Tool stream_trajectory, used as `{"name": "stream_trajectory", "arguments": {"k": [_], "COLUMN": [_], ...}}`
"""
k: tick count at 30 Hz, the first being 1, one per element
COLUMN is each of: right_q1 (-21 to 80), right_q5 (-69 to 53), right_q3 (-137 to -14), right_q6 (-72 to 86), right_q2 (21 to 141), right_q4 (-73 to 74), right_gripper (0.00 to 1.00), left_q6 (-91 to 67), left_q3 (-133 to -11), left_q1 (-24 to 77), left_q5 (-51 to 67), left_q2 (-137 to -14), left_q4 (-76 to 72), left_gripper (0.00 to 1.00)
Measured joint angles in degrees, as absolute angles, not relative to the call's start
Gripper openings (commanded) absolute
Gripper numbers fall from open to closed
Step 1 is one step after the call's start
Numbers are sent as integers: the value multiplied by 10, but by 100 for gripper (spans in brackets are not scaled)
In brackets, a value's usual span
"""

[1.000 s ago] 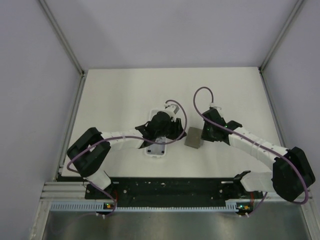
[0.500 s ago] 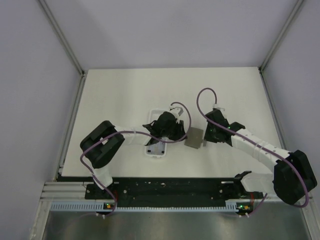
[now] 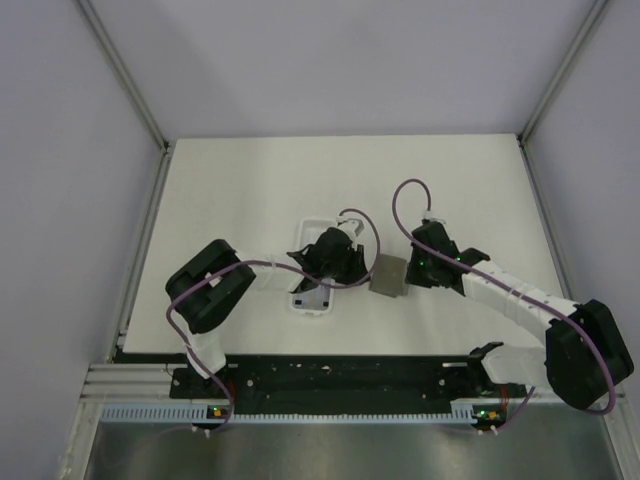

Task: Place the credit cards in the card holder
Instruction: Open the card holder at the center of the board.

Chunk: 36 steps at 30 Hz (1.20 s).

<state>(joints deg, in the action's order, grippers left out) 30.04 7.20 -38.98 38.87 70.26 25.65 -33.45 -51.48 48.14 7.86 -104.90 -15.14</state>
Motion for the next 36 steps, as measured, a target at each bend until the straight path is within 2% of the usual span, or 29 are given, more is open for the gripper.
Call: {"name": "stream_trajectory", "arguments": {"k": [25, 36], "right_q1": [298, 298], "right_q5": [53, 0], "right_q3": [-359, -333], "right_q6": [375, 375], "right_q2": [642, 592], "right_q4": [224, 168], "right_gripper": [0, 0], "left_q6": [-366, -374], "left_q3": [-474, -460], "left_q1": [497, 499], "left_q5": [81, 81], "left_q2": [-1048, -1047], "left_q4": [-223, -246], "left_gripper": [27, 27]}}
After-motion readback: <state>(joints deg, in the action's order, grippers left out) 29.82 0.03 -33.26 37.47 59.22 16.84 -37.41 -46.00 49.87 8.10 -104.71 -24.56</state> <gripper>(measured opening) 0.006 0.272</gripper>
